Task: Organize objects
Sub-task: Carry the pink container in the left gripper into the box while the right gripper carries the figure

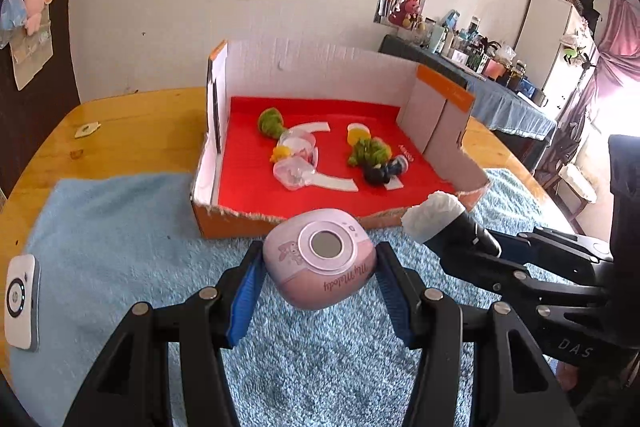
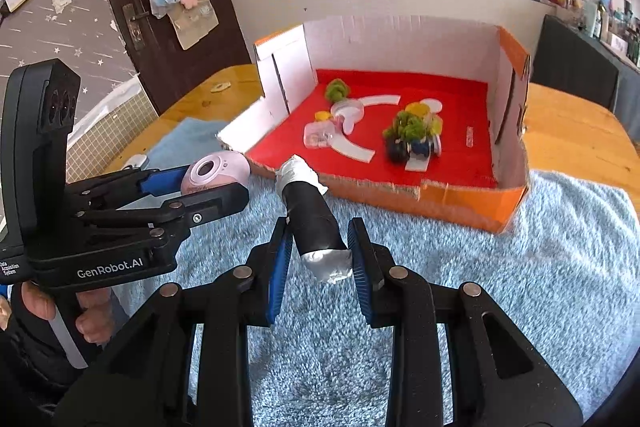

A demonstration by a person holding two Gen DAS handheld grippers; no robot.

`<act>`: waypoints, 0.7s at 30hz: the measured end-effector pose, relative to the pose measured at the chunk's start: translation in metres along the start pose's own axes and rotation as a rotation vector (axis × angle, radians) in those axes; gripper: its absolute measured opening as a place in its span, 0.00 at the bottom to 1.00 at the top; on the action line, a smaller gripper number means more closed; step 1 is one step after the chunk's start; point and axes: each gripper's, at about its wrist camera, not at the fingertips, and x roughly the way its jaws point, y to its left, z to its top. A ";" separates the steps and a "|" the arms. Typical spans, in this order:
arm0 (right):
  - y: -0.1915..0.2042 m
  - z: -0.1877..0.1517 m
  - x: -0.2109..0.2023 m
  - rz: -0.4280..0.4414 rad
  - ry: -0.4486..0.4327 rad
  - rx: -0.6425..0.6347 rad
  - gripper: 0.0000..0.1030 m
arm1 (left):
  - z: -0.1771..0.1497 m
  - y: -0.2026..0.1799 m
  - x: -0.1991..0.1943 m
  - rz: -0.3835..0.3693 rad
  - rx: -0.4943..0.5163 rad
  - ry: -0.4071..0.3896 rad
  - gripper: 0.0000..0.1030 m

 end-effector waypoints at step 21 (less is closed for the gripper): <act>-0.019 0.044 0.008 -0.035 -0.021 -0.025 0.27 | 0.051 0.005 0.018 0.017 0.002 -0.023 0.56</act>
